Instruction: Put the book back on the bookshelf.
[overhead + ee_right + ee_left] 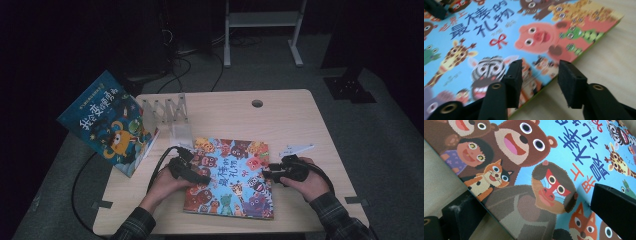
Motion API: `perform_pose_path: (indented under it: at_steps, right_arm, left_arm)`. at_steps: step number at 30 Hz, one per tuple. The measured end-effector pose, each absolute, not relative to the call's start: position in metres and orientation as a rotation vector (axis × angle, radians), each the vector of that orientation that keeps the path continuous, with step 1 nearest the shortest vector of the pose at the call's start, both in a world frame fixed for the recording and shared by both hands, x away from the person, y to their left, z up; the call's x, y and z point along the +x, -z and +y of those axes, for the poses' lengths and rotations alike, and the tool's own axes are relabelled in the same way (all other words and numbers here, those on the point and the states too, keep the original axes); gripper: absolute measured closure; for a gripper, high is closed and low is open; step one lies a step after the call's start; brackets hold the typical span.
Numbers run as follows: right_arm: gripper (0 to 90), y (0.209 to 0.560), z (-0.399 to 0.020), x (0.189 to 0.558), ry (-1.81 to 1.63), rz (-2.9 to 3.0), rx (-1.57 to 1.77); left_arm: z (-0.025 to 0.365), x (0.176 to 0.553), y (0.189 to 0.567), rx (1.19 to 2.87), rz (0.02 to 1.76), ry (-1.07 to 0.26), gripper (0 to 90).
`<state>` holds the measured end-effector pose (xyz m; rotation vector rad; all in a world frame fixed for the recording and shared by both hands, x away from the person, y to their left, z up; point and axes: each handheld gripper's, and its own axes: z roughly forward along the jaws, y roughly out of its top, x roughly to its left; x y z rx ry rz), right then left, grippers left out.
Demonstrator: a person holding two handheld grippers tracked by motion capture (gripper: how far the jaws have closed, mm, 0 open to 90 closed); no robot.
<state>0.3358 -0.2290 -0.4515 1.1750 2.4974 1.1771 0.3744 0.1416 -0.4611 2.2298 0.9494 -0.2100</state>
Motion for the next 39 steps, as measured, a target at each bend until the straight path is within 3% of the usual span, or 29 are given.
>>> perform_pose_path:
  at_steps: [9,24,29,39]
  right_arm:
    - [26.8,0.462,-0.224,0.375,-1.221,2.403,1.306]
    - [23.7,0.466,-0.227,0.372,-1.264,2.406,1.364]
    - [21.5,0.467,-0.227,0.369,-1.268,2.427,1.390]
    - [21.2,0.467,-0.234,0.361,-1.237,2.426,1.443]
  left_arm:
    - [0.143,0.374,0.462,2.219,0.943,0.206,0.8]
    - [0.137,0.373,0.461,2.222,0.954,0.207,0.0]
    - [0.137,0.370,0.446,2.173,0.903,0.155,0.0]
    - [0.128,0.373,0.436,2.165,0.892,0.180,0.0]
